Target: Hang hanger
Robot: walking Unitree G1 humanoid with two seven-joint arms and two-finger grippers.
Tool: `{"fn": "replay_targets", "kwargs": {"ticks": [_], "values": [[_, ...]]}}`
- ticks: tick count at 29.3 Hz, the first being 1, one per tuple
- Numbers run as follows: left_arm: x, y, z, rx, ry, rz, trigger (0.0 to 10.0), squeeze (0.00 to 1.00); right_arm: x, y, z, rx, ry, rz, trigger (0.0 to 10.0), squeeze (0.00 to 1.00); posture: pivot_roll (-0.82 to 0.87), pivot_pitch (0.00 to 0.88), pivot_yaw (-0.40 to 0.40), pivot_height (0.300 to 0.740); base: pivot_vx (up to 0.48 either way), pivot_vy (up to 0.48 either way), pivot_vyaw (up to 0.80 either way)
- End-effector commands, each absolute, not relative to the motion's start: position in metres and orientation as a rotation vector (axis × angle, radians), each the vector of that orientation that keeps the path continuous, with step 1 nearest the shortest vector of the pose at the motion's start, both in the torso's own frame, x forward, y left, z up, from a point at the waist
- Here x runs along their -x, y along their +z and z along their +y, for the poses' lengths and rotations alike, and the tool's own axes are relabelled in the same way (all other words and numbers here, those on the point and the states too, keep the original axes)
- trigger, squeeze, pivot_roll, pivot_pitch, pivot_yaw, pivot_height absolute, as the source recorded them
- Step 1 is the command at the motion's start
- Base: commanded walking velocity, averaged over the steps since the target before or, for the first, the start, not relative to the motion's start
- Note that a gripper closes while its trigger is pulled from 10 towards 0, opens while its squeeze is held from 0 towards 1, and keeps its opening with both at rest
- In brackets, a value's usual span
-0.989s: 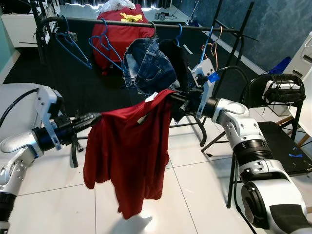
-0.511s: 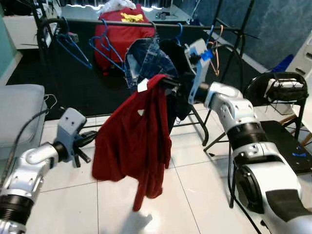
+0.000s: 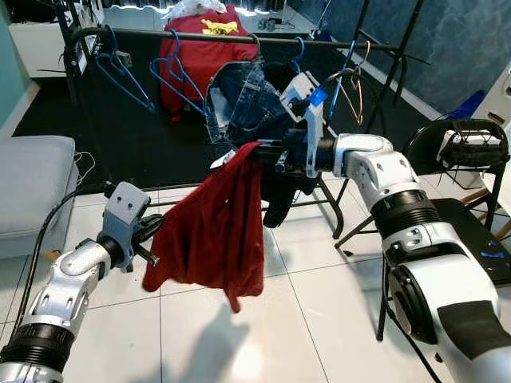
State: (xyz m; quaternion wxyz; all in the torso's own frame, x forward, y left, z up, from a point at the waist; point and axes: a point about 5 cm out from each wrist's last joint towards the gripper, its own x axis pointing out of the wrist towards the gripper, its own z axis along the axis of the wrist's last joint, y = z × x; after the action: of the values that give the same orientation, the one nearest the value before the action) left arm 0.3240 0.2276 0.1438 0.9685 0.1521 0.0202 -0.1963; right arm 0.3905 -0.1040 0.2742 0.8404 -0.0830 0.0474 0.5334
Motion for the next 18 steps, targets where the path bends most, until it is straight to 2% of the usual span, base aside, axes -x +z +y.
{"fn": "replay_targets", "kwargs": {"ticks": [1,3,4,8,10,15,16,17,18], "values": [[-0.322,0.141,0.226,-0.298,-0.386,0.027,10.0,0.92,-0.392,0.281,-0.100,0.185,1.124,0.099,0.0,0.00,-0.06,0.111,-0.087,0.740,0.000,0.000,0.00],[-0.322,0.141,0.226,-0.298,-0.386,0.027,10.0,0.92,-0.392,0.281,-0.100,0.185,1.124,0.099,0.0,0.00,-0.06,0.111,-0.087,0.740,0.000,0.000,0.00],[-0.320,0.142,0.224,-0.296,-0.399,0.006,10.0,0.00,-0.393,0.280,-0.097,0.177,1.115,0.107,0.0,0.00,-0.06,0.112,-0.084,0.740,0.000,0.000,0.00],[-0.305,0.146,0.206,-0.275,-0.530,-0.062,10.0,0.00,-0.395,0.278,-0.087,0.156,1.101,0.125,0.0,0.00,-0.05,0.122,-0.085,0.740,0.000,0.000,0.00],[-0.305,0.146,0.206,-0.275,-0.530,-0.062,10.0,0.00,-0.395,0.278,-0.087,0.156,1.101,0.125,0.0,0.00,-0.05,0.122,-0.085,0.740,0.000,0.000,0.00],[-0.293,0.146,0.181,-0.219,-0.652,-0.084,10.0,0.00,-0.394,0.277,-0.080,0.148,1.111,0.133,0.0,0.00,-0.05,0.123,-0.080,0.740,0.000,0.000,0.00],[-0.289,0.144,0.171,-0.201,-0.682,-0.080,10.0,0.21,-0.394,0.277,-0.078,0.145,1.108,0.137,0.0,0.00,-0.05,0.123,-0.080,0.740,0.000,0.000,0.00],[-0.289,0.144,0.171,-0.201,-0.682,-0.080,10.0,0.21,-0.394,0.277,-0.078,0.145,1.108,0.137,0.0,0.00,-0.05,0.123,-0.080,0.740,0.000,0.000,0.00],[-0.287,0.145,0.161,-0.178,-0.703,-0.073,10.0,1.00,-0.395,0.276,-0.077,0.144,1.097,0.144,0.0,0.00,-0.06,0.123,-0.074,0.740,0.000,0.000,0.00]]}}
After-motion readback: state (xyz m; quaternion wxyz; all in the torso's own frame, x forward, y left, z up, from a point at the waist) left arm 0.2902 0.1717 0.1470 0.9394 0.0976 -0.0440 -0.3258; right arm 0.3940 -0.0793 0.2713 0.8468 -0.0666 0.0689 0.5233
